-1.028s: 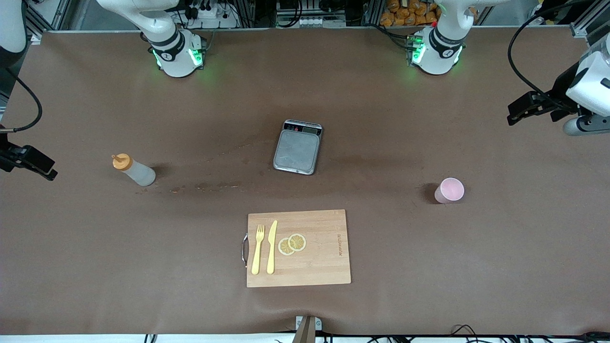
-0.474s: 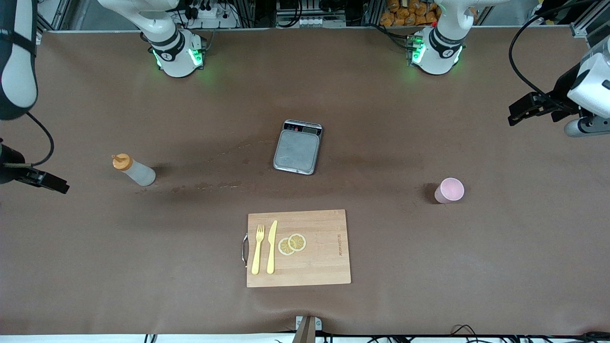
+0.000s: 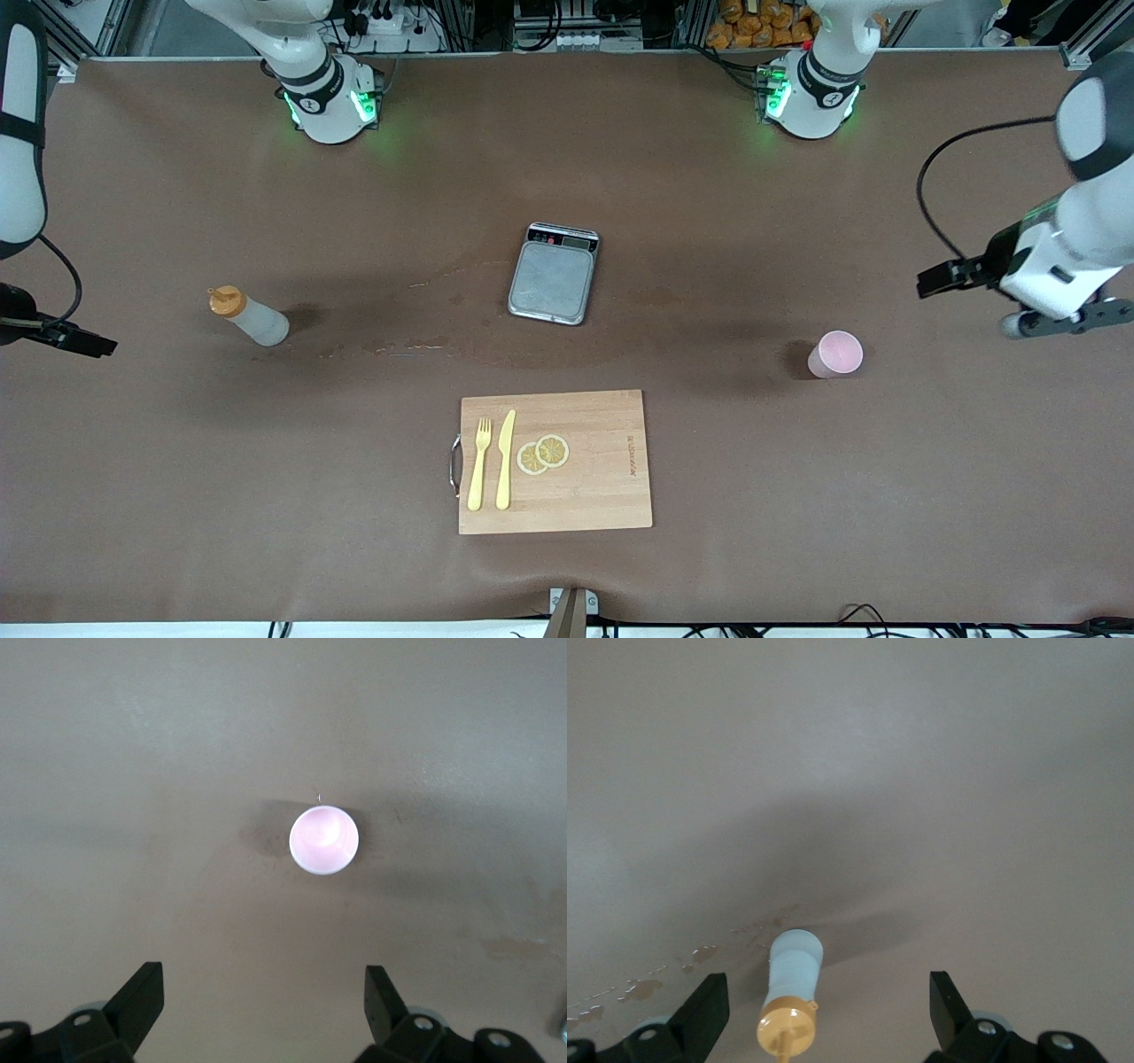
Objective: Add sauce to pink cup with both arms
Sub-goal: 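Reach the right gripper toward the bottle while the left gripper approaches the cup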
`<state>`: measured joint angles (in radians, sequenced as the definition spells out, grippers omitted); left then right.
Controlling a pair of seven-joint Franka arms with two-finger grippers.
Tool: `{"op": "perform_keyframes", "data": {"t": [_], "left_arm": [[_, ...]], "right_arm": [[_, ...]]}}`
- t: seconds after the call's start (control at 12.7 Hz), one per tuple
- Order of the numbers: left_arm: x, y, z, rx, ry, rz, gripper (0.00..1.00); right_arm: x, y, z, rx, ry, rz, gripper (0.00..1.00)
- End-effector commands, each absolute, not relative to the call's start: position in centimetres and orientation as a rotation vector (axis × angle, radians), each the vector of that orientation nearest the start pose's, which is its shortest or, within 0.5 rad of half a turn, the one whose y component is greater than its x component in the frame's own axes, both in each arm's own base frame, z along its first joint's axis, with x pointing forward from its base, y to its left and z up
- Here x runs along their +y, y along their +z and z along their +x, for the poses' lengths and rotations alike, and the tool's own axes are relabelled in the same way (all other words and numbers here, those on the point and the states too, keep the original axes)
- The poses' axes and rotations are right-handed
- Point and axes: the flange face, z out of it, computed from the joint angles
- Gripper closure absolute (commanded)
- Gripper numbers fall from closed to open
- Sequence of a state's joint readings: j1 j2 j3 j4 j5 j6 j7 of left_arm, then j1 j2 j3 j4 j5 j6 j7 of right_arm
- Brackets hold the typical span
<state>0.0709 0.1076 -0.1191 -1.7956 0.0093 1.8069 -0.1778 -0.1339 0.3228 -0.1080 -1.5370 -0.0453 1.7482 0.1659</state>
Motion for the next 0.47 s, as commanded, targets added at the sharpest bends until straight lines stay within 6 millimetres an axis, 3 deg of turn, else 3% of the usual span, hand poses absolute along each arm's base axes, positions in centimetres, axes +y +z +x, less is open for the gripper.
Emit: {"op": "perform_keyframes", "data": {"t": [0.0,0.16,0.4], "left_arm": [[-2.7,43.4,56.7,-0.186,0.05,-3.143,0.0],[-2.8,38.6,56.5,-0.176,-0.021,-3.146,0.0],[-2.7,34.5,57.1,-0.192,0.013,-3.153,0.0]], "right_arm": [[-18.0,42.2,62.5,0.7,0.305,-3.096,0.0],[-20.4,39.9,61.8,0.773,0.378,-3.005,0.0],[-23.0,37.3,60.8,0.876,0.455,-2.851,0.0]]}}
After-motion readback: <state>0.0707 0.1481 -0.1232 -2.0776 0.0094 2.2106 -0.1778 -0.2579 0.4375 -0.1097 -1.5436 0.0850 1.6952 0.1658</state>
